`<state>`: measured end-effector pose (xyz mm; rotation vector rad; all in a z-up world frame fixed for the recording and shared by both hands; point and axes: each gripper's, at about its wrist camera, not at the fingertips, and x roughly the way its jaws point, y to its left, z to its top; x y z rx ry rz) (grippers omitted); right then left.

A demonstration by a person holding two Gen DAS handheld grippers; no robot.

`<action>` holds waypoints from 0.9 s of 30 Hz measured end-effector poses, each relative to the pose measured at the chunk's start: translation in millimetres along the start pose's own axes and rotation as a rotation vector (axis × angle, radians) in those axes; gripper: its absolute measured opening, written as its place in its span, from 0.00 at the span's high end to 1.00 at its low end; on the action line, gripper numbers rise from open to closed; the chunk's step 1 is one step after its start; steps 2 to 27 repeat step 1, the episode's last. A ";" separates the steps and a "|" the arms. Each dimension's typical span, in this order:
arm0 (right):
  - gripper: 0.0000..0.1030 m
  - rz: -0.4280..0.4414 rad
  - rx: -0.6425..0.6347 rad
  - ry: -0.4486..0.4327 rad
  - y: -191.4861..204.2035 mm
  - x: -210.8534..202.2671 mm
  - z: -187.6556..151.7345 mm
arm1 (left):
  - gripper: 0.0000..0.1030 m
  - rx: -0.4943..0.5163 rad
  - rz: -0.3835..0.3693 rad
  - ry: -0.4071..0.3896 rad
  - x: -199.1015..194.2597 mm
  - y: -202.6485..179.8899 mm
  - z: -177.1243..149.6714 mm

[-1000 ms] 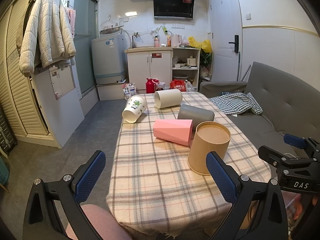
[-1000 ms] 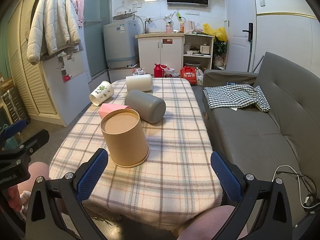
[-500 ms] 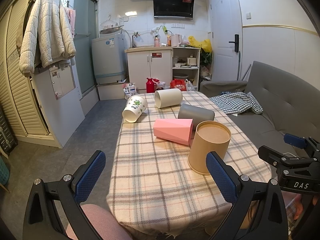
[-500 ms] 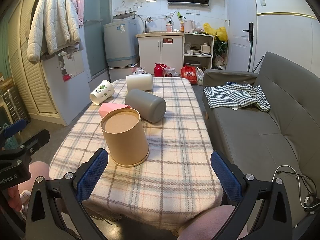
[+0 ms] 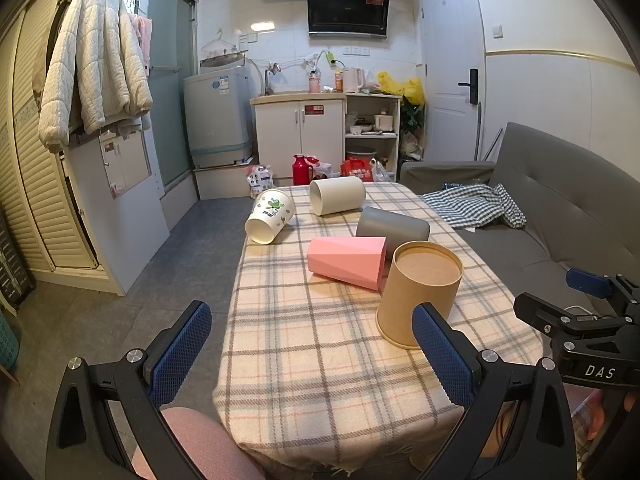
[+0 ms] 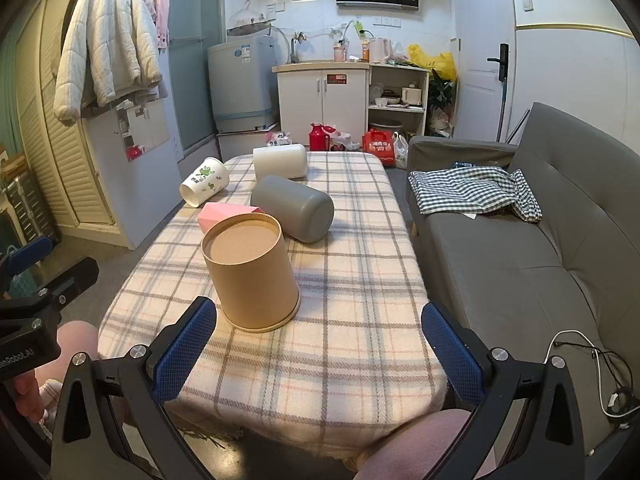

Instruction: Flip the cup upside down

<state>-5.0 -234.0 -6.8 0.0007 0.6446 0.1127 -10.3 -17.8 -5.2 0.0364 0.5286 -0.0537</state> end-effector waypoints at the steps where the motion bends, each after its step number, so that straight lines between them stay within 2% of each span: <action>1: 0.00 0.001 0.000 0.000 0.1 0.2 0.1 | 0.00 0.000 -0.002 0.000 0.2 0.1 0.0; 27: 0.00 0.001 0.000 0.000 0.1 0.2 0.1 | 0.00 0.000 -0.002 0.000 0.2 0.1 0.0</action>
